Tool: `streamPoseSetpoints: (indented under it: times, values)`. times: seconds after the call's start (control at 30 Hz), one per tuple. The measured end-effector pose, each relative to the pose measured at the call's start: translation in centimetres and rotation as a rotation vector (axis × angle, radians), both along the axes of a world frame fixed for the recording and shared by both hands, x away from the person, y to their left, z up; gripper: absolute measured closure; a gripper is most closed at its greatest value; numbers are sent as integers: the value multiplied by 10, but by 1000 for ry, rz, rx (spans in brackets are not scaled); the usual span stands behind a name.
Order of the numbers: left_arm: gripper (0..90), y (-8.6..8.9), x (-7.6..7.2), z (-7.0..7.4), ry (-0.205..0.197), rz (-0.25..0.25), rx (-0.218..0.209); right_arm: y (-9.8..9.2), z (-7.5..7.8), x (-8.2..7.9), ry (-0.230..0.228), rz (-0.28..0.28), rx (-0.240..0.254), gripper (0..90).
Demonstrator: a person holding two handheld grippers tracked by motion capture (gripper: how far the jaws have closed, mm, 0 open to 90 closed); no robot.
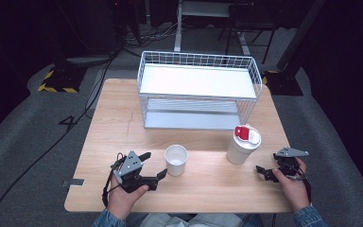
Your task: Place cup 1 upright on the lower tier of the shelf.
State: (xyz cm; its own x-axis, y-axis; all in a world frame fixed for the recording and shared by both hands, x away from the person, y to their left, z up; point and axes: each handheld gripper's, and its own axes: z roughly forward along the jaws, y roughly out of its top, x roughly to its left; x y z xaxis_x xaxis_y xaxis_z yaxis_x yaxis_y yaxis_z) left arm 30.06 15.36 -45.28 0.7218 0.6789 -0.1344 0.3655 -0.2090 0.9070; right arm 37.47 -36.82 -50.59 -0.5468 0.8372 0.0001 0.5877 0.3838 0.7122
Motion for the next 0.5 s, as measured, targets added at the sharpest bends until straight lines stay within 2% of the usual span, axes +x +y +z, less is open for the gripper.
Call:
streamPoseSetpoints:
  times: [0.17, 0.23, 0.37, 0.47, 0.5]
  values:
    - [150, -14, 5, -6, -16, -3, -16, 0, 0, 0, -1, 0, -1, 6]
    - [150, -24, 9, -11, -17, 3, -6, 0, 0, 0, -2, 5, -3, 6]
    - [150, -29, 13, -16, -11, 8, 10, 0, 0, 0, -3, 11, -3, 6]
    - [150, -37, 19, -21, -13, -6, 0, 0, 0, 0, -2, 19, -1, 6]
    - [150, -39, 20, -23, -2, -6, -11, 0, 0, 0, -1, 19, -1, 6]
